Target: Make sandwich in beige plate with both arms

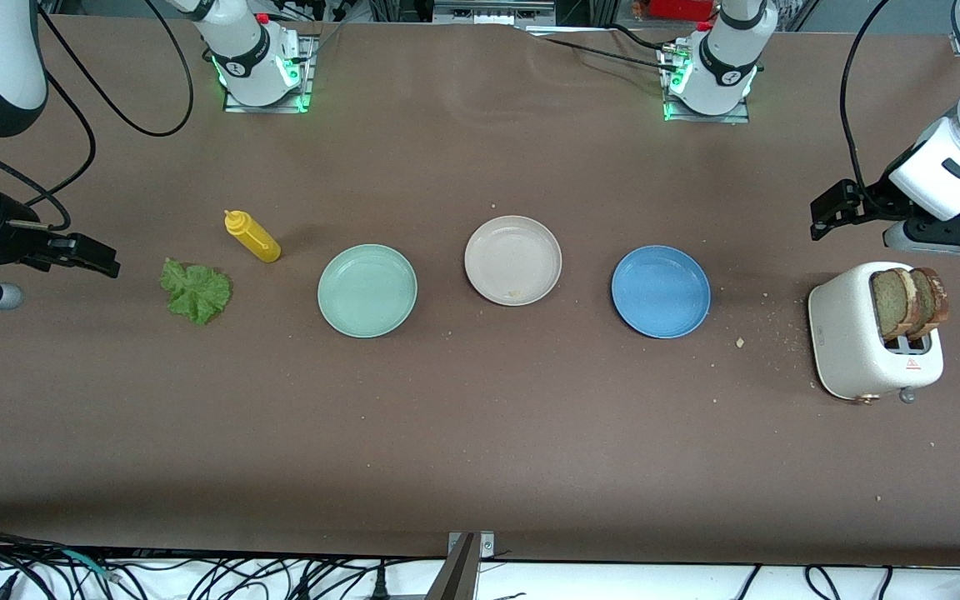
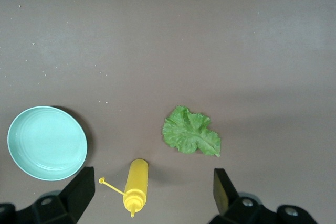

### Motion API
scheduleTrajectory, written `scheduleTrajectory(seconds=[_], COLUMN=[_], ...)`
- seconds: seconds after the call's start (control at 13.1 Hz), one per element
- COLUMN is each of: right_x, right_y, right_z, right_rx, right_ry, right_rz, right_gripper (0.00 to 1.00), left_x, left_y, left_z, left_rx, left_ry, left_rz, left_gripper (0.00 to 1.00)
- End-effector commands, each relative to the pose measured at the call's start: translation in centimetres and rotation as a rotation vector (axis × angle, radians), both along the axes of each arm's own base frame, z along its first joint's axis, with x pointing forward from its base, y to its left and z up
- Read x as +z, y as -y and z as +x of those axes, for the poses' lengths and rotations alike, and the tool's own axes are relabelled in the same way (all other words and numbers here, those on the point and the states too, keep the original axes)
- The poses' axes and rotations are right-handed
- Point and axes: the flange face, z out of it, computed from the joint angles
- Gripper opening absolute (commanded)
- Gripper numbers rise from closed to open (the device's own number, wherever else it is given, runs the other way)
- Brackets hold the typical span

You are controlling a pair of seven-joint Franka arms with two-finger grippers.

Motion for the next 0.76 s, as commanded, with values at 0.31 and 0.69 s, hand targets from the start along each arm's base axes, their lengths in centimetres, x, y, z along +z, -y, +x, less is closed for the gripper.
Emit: scheduleTrajectory(seconds=[0.31,0.69], right_x=[0.35,0.45], right_y=[-0.22,-0.22], right_z=[-0.01,-0.04], right_rx=[0.000,-0.011], right_ry=[0.004,0.005], right_rz=[-0.004,-0.004], right_gripper=[1.00,1.00], left_x=[0.16,0.16], left_y=[-0.39,-0.39], left_z=[-0.23,-0.23], left_rx=[-0.021,-0.021], left_ry=[-0.003,-0.003], left_rz=[0.030,0.030], left_gripper=[1.00,1.00])
